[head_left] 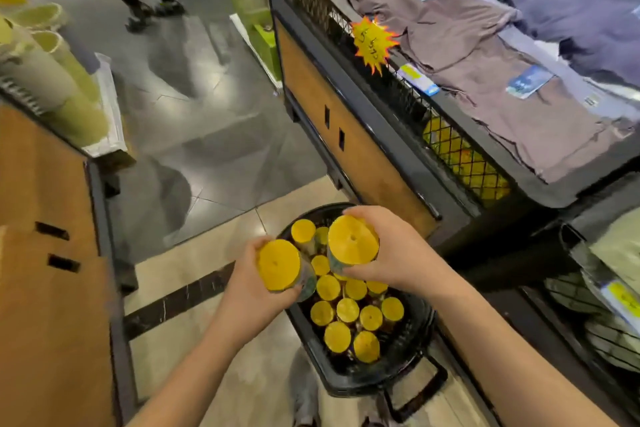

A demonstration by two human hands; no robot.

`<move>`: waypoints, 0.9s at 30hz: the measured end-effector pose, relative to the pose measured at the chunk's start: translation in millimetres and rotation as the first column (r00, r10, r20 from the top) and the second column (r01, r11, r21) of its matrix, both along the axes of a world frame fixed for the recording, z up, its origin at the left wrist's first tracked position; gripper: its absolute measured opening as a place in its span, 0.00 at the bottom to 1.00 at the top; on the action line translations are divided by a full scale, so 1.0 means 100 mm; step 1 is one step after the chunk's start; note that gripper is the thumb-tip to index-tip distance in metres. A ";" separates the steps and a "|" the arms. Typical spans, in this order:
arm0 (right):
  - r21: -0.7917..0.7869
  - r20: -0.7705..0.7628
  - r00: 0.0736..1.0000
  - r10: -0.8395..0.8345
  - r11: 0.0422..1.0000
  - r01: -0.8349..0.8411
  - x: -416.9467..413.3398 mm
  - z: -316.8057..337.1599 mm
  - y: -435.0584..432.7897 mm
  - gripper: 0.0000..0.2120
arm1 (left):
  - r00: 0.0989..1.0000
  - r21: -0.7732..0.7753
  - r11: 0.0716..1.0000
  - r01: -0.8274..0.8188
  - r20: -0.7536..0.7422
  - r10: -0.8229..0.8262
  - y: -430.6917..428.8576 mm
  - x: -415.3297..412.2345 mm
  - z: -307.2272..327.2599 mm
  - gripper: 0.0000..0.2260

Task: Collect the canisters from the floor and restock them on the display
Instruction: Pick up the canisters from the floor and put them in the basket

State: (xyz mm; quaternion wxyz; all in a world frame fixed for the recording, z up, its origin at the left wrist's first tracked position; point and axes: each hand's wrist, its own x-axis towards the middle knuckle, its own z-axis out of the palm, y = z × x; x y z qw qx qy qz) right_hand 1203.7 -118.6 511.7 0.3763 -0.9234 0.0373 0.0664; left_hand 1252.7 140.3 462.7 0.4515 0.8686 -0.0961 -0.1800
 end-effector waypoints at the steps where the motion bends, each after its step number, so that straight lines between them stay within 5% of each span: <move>1: -0.004 -0.023 1.000 0.004 1.000 -0.004 0.09 -0.16 -0.04 0.42 | 1.000 0.011 1.000 -0.006 -0.014 0.006 -0.05 0.07 -0.16 0.38; 13: -0.014 -0.097 0.995 0.025 1.000 -0.026 0.69 -2.41 -0.38 0.42 | 1.000 0.349 0.937 0.003 0.027 -0.014 -0.53 0.47 -2.52 0.41; 27: -0.008 -0.179 0.984 0.019 1.000 -0.021 0.95 -3.04 -0.22 0.41 | 0.999 0.482 0.876 0.012 -0.037 0.007 -0.43 0.35 -3.16 0.40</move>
